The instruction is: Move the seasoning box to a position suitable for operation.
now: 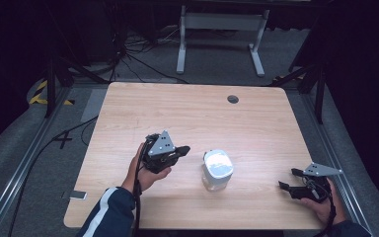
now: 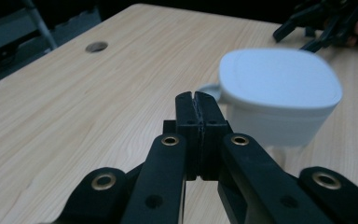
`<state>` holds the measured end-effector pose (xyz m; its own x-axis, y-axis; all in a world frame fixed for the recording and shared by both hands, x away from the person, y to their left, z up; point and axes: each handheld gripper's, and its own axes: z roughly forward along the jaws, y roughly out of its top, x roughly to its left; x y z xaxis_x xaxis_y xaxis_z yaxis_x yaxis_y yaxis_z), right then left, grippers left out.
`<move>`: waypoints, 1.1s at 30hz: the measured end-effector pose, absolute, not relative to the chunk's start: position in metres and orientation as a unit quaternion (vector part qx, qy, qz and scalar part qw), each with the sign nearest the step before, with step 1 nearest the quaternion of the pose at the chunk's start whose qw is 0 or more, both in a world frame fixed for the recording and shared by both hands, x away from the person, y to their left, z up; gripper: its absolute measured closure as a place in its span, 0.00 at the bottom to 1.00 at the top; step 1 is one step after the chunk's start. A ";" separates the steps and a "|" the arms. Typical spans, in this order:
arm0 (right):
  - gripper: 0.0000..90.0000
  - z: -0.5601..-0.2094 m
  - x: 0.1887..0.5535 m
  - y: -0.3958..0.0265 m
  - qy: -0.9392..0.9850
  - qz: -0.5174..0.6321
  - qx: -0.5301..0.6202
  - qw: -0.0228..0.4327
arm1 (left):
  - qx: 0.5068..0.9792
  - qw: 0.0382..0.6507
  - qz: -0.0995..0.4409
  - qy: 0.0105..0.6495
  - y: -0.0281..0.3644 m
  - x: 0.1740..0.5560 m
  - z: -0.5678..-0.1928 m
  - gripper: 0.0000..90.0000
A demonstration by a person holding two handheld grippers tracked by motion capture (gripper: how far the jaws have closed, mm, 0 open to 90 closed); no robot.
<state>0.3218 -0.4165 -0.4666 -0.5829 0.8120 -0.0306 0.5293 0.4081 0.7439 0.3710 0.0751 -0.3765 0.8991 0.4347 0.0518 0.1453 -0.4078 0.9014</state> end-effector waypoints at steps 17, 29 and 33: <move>0.24 -0.467 0.322 -0.416 0.815 0.356 0.411 0.199 | 0.848 0.496 0.117 0.145 0.023 0.394 -0.383 1.00; 0.24 -0.467 0.322 -0.416 0.815 0.356 0.411 0.199 | 0.847 0.503 0.102 0.139 0.014 0.392 -0.384 1.00; 0.24 -0.467 0.322 -0.416 0.815 0.356 0.411 0.199 | 0.847 0.502 0.107 0.136 0.011 0.392 -0.384 1.00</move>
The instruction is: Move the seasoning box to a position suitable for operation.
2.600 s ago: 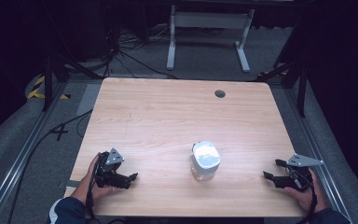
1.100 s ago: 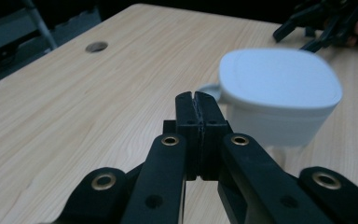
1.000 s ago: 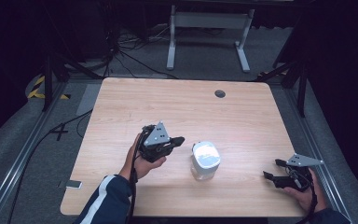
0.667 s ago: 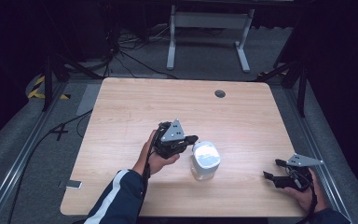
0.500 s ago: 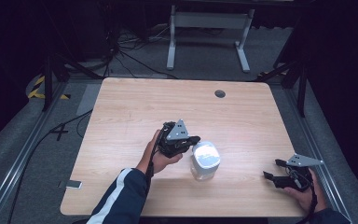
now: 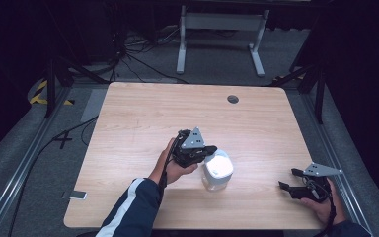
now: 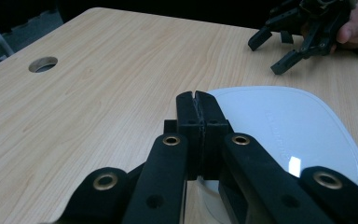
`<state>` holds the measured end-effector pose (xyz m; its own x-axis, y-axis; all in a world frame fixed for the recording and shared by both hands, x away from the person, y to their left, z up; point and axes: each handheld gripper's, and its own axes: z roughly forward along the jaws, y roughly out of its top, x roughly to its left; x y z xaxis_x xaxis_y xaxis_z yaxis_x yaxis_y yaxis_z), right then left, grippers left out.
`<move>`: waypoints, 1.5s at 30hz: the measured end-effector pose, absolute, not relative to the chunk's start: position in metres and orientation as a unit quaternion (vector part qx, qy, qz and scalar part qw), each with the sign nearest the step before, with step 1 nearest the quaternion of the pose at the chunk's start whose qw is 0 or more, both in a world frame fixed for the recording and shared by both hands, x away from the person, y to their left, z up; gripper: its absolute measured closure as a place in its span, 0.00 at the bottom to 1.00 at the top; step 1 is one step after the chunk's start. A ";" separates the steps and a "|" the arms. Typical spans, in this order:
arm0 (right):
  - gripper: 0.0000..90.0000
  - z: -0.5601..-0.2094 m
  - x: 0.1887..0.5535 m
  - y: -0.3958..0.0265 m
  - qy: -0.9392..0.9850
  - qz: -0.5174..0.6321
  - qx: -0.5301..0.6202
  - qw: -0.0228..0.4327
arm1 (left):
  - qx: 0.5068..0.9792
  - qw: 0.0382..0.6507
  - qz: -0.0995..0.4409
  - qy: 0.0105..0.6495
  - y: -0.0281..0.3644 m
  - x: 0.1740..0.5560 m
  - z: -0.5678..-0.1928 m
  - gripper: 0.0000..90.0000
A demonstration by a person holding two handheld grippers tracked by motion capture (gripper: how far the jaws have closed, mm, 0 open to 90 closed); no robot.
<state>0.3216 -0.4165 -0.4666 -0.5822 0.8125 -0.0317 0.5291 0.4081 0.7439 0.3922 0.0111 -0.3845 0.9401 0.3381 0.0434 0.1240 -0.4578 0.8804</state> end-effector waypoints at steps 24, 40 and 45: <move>0.64 -0.414 0.307 -0.382 0.805 0.432 0.337 0.229 | 0.847 0.498 0.122 0.141 0.008 0.395 -0.385 1.00; 0.86 -0.379 0.311 -0.272 0.852 0.447 0.220 0.160 | 0.844 0.501 0.119 0.151 0.007 0.400 -0.389 1.00; 0.95 -0.374 0.315 -0.260 0.855 0.445 0.215 0.160 | 0.843 0.501 0.122 0.152 0.008 0.402 -0.390 1.00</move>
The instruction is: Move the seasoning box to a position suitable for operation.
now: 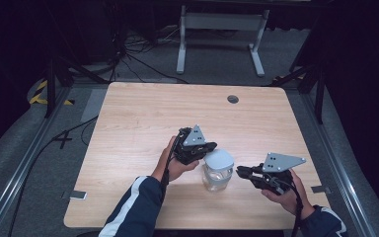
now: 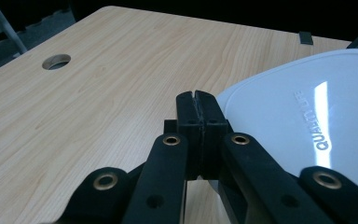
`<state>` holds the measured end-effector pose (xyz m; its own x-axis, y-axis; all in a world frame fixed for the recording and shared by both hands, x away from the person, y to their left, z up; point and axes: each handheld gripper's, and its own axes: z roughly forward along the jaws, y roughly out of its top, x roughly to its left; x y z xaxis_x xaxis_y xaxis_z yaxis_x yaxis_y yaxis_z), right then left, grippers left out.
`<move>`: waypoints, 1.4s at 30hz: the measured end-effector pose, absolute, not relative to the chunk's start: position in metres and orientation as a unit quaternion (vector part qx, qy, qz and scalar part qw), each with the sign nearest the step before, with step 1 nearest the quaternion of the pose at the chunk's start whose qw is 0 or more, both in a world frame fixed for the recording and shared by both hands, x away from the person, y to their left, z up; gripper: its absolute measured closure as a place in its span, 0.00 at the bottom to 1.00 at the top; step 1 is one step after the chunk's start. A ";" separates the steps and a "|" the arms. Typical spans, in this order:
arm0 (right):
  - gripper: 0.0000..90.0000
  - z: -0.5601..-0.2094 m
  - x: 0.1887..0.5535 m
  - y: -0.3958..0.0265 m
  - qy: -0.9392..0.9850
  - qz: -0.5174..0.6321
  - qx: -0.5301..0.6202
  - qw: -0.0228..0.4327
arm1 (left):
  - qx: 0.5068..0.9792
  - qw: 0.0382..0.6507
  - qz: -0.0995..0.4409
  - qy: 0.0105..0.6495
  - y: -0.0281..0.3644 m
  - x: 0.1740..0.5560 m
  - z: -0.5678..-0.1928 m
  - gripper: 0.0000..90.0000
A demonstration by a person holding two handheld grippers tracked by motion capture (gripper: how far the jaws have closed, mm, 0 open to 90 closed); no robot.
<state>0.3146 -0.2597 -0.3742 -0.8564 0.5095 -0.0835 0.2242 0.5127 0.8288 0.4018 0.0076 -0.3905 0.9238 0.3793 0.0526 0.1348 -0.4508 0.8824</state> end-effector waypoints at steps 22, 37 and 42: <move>0.99 -0.368 0.326 -0.243 0.850 0.451 0.213 0.169 | 0.842 0.489 0.149 0.172 0.028 0.398 -0.384 0.98; 0.99 -0.363 0.331 -0.239 0.846 0.456 0.214 0.176 | 0.850 0.456 0.177 0.195 0.083 0.379 -0.389 0.95; 0.99 -0.362 0.332 -0.239 0.845 0.455 0.216 0.178 | 0.864 0.426 0.183 0.198 0.099 0.373 -0.399 0.93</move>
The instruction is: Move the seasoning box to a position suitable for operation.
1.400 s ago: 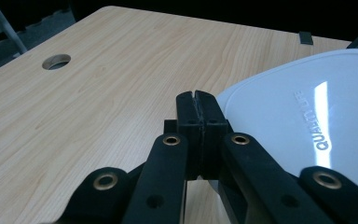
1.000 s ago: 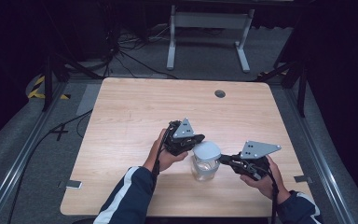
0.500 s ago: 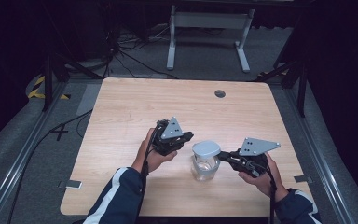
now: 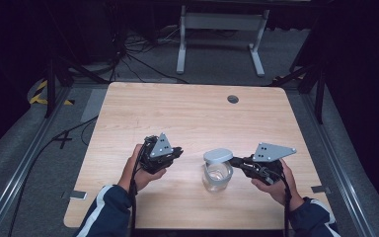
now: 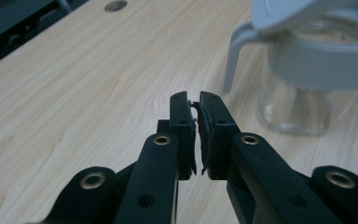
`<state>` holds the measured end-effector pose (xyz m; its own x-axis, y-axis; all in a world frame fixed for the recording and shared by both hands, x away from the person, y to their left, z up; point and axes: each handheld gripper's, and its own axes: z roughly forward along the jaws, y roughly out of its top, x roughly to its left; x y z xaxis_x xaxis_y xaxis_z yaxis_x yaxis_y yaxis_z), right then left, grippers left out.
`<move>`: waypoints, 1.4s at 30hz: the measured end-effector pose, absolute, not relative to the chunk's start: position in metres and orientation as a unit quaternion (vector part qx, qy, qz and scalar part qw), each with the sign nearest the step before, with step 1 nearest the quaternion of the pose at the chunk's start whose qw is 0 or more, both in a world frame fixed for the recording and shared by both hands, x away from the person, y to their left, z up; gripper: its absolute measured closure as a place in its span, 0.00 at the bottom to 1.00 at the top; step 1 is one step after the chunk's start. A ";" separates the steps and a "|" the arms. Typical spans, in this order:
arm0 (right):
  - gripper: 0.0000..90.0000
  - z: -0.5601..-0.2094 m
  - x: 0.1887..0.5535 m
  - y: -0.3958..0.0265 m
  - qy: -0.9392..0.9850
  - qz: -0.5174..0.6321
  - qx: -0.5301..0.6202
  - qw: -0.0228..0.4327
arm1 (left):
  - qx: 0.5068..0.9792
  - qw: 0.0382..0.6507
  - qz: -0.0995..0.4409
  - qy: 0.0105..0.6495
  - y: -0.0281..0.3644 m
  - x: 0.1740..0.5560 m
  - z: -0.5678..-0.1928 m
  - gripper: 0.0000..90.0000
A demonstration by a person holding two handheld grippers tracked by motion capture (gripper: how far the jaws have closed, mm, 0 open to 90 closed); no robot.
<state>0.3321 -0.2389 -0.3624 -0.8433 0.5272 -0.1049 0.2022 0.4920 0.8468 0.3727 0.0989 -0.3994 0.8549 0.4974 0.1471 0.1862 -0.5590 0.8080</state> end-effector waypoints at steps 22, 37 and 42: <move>0.99 -0.360 0.350 -0.233 0.838 0.464 0.217 0.189 | 0.883 0.369 0.163 0.238 0.148 0.338 -0.445 0.88; 0.98 -0.364 0.362 -0.228 0.834 0.462 0.229 0.195 | 0.891 0.364 0.141 0.232 0.151 0.332 -0.453 0.84; 0.98 -0.366 0.364 -0.228 0.836 0.460 0.231 0.193 | 0.891 0.363 0.140 0.234 0.151 0.331 -0.454 0.83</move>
<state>0.3638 -0.2280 -0.3655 -0.8191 0.5631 -0.1097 0.2087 0.4706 0.8573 0.3311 0.1507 -0.4544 0.8516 0.5180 0.0798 0.3149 -0.6274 0.7122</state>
